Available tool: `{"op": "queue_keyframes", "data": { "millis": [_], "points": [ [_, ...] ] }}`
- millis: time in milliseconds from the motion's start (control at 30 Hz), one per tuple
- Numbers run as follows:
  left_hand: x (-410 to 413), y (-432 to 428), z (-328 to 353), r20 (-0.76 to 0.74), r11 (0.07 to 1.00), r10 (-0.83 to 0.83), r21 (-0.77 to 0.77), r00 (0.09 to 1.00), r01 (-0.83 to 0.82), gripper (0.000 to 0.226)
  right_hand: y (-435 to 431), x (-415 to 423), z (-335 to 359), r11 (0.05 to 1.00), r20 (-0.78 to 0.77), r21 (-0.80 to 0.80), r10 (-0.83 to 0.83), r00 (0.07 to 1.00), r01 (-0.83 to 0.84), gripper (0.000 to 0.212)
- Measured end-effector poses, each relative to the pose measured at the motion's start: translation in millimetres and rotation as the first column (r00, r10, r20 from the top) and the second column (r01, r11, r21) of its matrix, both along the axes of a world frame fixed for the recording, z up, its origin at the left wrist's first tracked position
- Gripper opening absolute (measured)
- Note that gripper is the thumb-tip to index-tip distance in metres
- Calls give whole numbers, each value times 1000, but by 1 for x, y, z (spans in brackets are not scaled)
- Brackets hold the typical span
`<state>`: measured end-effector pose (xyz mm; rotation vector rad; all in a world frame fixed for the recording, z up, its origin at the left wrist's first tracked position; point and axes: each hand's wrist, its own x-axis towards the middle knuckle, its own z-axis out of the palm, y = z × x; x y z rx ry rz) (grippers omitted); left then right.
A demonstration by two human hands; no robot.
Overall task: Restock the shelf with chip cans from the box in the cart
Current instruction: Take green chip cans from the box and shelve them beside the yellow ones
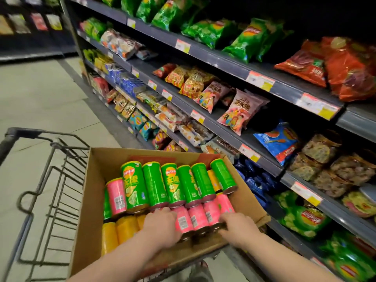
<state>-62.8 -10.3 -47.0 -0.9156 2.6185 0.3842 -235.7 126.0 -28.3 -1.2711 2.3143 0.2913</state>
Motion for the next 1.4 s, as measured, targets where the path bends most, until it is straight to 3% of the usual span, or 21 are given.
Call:
{"op": "queue_keyframes", "data": {
  "millis": [333, 600, 833, 967, 1067, 1267, 1400],
  "points": [
    [-38, -32, -3, 55, 974, 191, 112, 980, -196, 40, -78, -81, -42, 1000, 142, 2, -14, 990, 14, 34],
    [-97, -42, -12, -12, 928, 295, 242, 955, -284, 52, -134, -121, -89, 985, 310, -26, -153, 938, 169, 63],
    [-140, -52, -23, -17, 833, 436, 386, 900, -397, 75, -158, -127, -122, 911, 511, -13, -348, 786, 411, 91],
    [-160, -54, -30, 19, 715, 580, 467, 814, -521, 82, -157, -134, -131, 889, 577, 17, -382, 722, 457, 88],
    [-176, -57, -41, 65, 565, 728, 506, 682, -652, 88, -149, -143, -123, 869, 602, 42, -416, 682, 493, 84],
    [-213, -55, -62, 177, 424, 845, 355, 505, -833, 100, -126, -161, -123, 832, 625, 28, -447, 640, 554, 89],
    [-224, -53, -73, 119, 340, 911, 322, 394, -883, 101, -116, -167, -122, 815, 658, 38, -456, 599, 578, 90]
  ]
}}
